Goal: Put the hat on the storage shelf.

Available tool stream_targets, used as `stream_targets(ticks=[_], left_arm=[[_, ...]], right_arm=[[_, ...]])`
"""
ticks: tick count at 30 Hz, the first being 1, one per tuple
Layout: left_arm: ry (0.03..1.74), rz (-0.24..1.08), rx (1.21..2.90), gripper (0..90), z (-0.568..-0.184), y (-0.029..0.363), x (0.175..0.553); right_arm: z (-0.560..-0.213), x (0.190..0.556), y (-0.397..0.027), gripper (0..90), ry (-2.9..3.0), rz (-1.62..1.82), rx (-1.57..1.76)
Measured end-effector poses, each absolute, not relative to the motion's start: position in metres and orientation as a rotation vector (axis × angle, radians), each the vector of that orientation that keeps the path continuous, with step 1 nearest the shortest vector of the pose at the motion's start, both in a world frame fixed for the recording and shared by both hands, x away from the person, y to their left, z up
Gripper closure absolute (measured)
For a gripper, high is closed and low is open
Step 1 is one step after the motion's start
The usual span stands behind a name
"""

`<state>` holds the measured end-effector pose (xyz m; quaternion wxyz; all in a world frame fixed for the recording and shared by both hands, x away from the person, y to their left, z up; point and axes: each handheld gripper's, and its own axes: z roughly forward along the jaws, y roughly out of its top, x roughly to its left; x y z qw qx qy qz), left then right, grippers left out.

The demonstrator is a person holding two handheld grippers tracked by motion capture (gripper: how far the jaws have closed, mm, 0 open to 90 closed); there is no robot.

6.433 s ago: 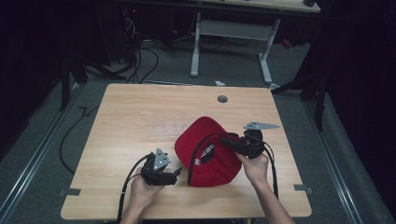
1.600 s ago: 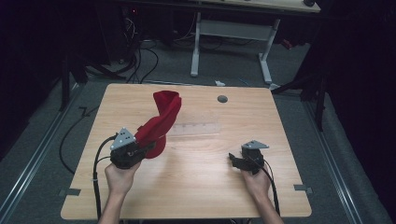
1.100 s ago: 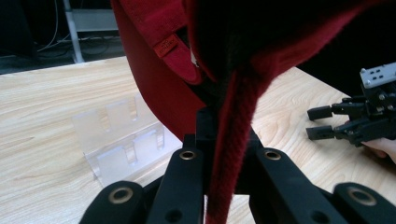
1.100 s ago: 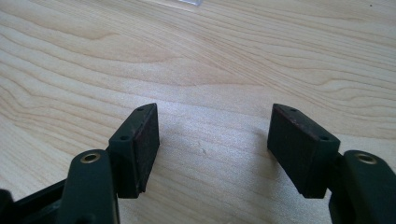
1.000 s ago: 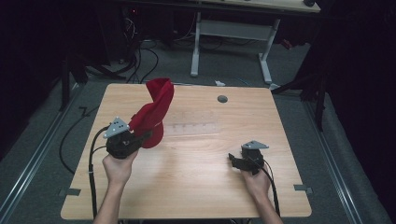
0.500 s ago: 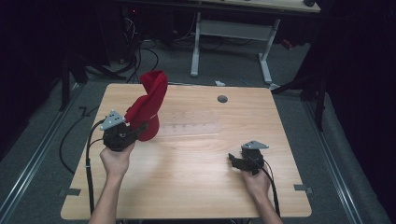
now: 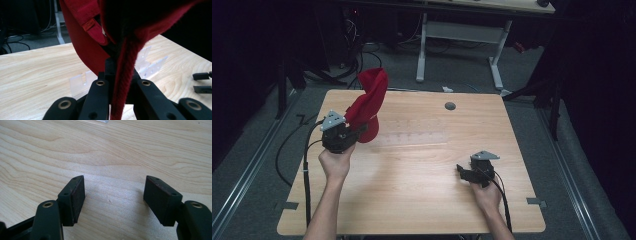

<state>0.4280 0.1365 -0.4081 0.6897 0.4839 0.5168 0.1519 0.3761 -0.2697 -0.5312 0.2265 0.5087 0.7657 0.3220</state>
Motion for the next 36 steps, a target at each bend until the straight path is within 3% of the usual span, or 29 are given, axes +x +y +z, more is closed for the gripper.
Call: stream_targets(ticks=[36], left_arm=[[1.239, 0.384, 1.087, 85.0, -0.442, 0.126, 0.460]], right_arm=[[-0.531, 0.376, -0.269, 33.6, 2.110, 0.887, 1.402]])
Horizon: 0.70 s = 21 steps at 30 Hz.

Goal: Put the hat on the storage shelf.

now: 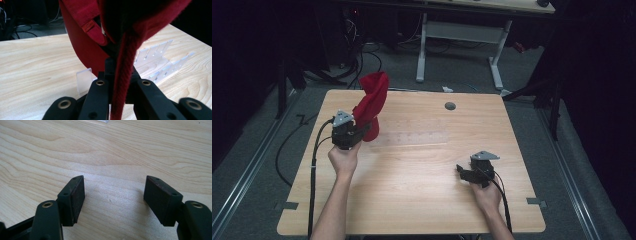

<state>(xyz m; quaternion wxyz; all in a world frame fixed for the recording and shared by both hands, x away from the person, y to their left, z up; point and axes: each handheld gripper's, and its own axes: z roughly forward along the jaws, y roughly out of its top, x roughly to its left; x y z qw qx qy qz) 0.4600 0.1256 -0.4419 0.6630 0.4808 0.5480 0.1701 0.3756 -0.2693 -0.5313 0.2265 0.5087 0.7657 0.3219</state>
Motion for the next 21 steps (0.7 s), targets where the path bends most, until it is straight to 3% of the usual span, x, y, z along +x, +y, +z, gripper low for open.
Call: stream_targets(ticks=[21], left_arm=[[1.266, 0.358, 1.083, 83.7, -0.466, 0.123, 0.452]], right_arm=[[-0.531, 0.375, -0.269, 33.5, 2.112, 0.887, 1.402]])
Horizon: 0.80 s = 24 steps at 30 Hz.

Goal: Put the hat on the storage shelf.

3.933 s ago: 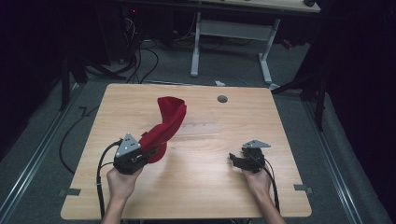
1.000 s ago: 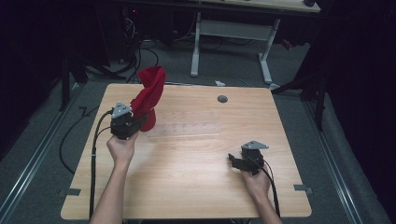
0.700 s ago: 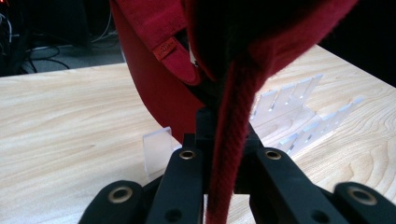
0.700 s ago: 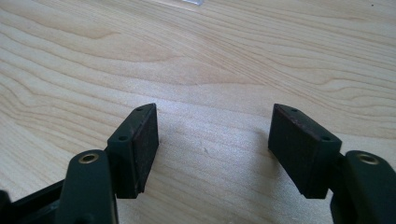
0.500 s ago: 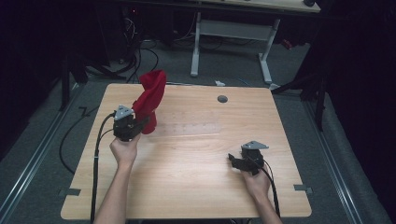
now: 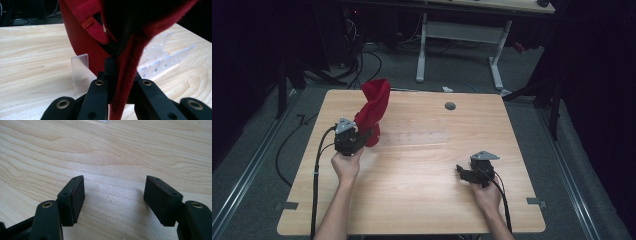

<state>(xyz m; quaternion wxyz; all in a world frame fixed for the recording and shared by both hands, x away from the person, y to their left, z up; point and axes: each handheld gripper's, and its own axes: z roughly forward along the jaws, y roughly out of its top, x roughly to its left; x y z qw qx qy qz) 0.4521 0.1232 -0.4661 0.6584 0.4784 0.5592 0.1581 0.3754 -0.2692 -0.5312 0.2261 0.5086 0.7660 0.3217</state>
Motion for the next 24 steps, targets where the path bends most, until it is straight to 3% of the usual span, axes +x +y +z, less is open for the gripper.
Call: stream_targets(ticks=[8, 18, 24], left_arm=[[1.284, 0.348, 1.116, 80.2, -0.471, 0.124, 0.446], [1.291, 0.372, 1.148, 47.6, -0.471, 0.124, 0.438], [1.292, 0.377, 1.147, 39.9, -0.469, 0.128, 0.433]], right_arm=[[-0.531, 0.375, -0.269, 33.4, 2.111, 0.887, 1.403], [-0.531, 0.375, -0.269, 33.4, 2.112, 0.887, 1.402], [-0.531, 0.375, -0.269, 33.4, 2.112, 0.887, 1.401]])
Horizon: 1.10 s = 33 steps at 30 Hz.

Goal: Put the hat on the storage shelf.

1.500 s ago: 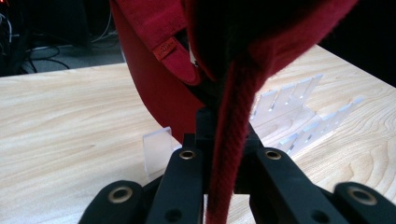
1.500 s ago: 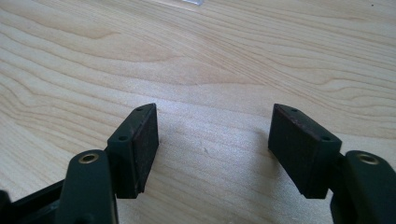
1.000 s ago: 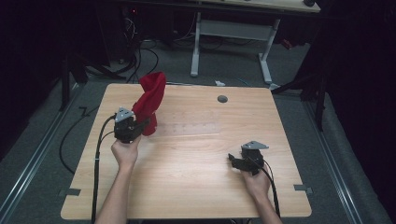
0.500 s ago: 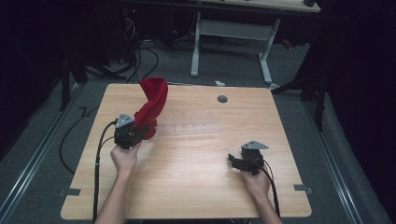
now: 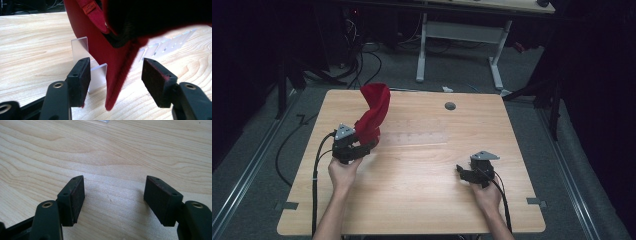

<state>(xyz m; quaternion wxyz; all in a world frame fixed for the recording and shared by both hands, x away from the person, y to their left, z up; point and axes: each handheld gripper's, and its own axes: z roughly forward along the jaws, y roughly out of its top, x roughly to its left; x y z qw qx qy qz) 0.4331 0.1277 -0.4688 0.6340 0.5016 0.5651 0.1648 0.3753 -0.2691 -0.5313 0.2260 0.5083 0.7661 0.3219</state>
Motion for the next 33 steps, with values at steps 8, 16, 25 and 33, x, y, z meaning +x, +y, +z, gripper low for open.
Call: stream_targets(ticks=[8, 16, 25, 33], left_arm=[[1.290, 0.393, 1.150, 38.4, -0.465, 0.132, 0.425], [1.287, 0.411, 1.154, 37.2, -0.460, 0.135, 0.417], [1.273, 0.433, 1.148, 36.0, -0.456, 0.140, 0.405], [1.274, 0.426, 1.139, 35.9, -0.455, 0.144, 0.395]], right_arm=[[-0.531, 0.375, -0.269, 33.4, 2.112, 0.887, 1.401], [-0.531, 0.375, -0.269, 33.4, 2.112, 0.887, 1.401], [-0.531, 0.375, -0.269, 33.4, 2.112, 0.887, 1.401], [-0.531, 0.375, -0.269, 33.4, 2.112, 0.887, 1.402]])
